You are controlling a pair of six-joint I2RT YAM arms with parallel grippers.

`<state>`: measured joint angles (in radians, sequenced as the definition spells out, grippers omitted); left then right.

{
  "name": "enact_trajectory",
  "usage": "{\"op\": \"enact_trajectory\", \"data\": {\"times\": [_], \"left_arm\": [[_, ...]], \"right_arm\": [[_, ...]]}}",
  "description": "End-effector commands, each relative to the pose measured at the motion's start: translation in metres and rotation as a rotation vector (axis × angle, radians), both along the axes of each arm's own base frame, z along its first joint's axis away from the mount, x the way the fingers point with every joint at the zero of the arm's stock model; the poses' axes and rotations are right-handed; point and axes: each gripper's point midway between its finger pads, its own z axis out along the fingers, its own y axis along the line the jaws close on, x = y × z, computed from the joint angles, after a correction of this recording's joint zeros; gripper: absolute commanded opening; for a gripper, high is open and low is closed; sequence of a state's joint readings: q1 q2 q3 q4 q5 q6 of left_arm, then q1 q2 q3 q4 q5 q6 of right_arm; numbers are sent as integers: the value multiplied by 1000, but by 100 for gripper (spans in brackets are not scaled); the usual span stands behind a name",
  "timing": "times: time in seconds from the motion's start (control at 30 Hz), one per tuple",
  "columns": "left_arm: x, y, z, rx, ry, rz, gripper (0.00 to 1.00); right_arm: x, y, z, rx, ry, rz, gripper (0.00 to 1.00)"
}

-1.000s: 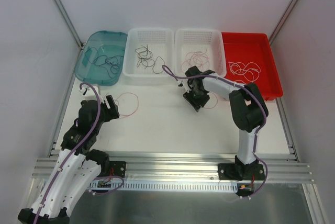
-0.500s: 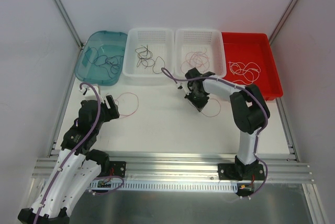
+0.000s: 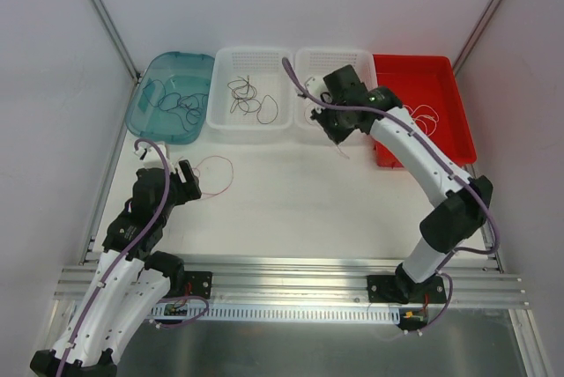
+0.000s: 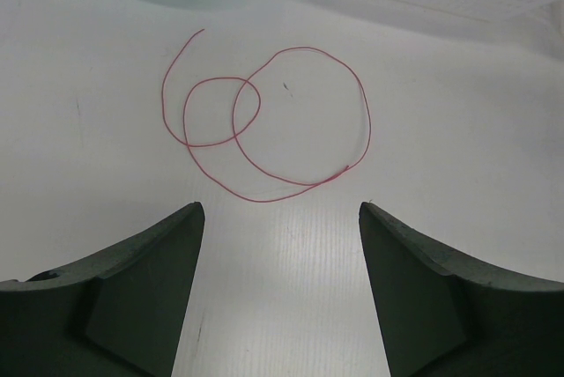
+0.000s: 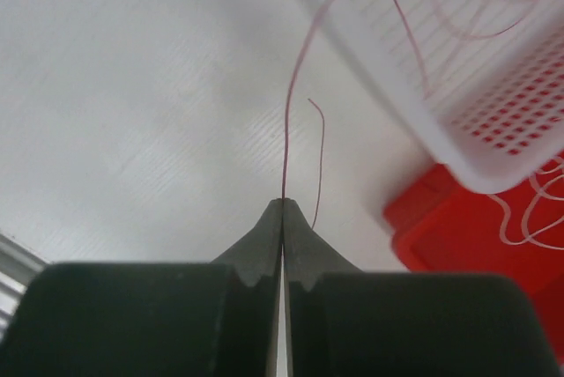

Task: Untangle the cables

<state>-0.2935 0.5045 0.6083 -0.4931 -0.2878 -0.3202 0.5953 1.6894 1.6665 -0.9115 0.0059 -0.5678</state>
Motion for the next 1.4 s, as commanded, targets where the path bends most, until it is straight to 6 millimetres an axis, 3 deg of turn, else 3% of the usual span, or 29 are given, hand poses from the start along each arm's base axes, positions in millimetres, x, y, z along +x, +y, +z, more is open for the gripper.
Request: {"op": "enact_trajectory", "data": {"times": [0.0, 0.1, 0.13, 0.23, 0.33, 0.37, 0.47, 0.5, 0.53, 0.63, 0.67, 0.7, 0.73, 0.77, 0.8, 0.83, 0.87, 0.9, 0.93, 0.97, 1.0, 1.03, 1.07, 1.1, 1.13, 1.17, 1.27, 1.33, 1.37], "left_arm": [[4, -5, 1, 4, -10, -31, 72], [5, -5, 0, 6, -4, -34, 72], [5, -5, -1, 7, 0, -34, 72], [5, -5, -1, 8, 0, -33, 72], [5, -5, -2, 8, 3, -31, 72], [6, -5, -3, 9, 9, -34, 72], [6, -7, -5, 10, 19, -42, 72], [6, -7, -6, 9, 22, -44, 72], [7, -7, -5, 9, 21, -43, 72], [6, -8, -7, 10, 27, -44, 72], [6, -7, -8, 10, 30, -44, 72], [6, -8, -7, 7, 27, -44, 72], [7, -8, -7, 8, 28, -43, 72], [7, -9, -8, 7, 33, -47, 72], [7, -9, -8, 5, 33, -47, 72], [7, -10, -9, 4, 40, -51, 72], [7, -11, -11, 1, 48, -54, 72], [8, -12, -12, -4, 53, -57, 72], [8, -14, -16, -6, 72, -62, 73], [9, -16, -18, -12, 82, -66, 73], [9, -17, -20, -25, 97, -61, 75], [10, -19, -27, -30, 129, -63, 79], [11, -21, -31, -42, 147, -60, 82], [11, -21, -35, -65, 169, -42, 83], [13, -22, -43, -70, 212, -33, 85], [15, -23, -43, -86, 223, -26, 88], [22, -17, -53, -123, 286, 52, 92], [30, -9, -60, -140, 337, 122, 92], [33, -6, -63, -147, 354, 150, 93]], "right_arm": [[13, -10, 82, 41, -198, -28, 1], [38, -8, 110, 73, -303, -65, 1], [52, -9, 130, 100, -367, -87, 1], [90, -15, 136, 84, -440, -157, 1], [126, -20, 123, 113, -449, -222, 1], [141, -20, 107, 102, -431, -246, 1], [166, -27, 87, 110, -411, -302, 1], [173, -25, 69, 99, -379, -301, 2], [177, -25, 63, 108, -373, -309, 4], [179, -25, 49, 104, -359, -323, 28], [177, -25, 48, 114, -352, -330, 43], [172, -25, 45, 116, -341, -330, 47], [165, -26, 54, 135, -348, -323, 55], [160, -26, 59, 148, -348, -323, 69], [151, -29, 52, 141, -324, -322, 75], [140, -31, 71, 167, -345, -323, 83], [133, -34, 75, 179, -343, -335, 87], [121, -38, 63, 166, -307, -341, 90], [106, -42, 84, 202, -335, -339, 93], [95, -45, 84, 209, -323, -342, 98], [84, -48, 89, 234, -320, -355, 100], [68, -48, 74, 237, -272, -341, 100], [50, -52, 96, 284, -308, -334, 97], [39, -52, 98, 313, -302, -337, 97], [26, -55, 85, 310, -271, -339, 97], [8, -55, 103, 370, -296, -314, 97], [-21, -64, 97, 395, -278, -319, 97], [-45, -71, 109, 431, -306, -314, 97], [-53, -74, 100, 425, -287, -317, 97]]}}
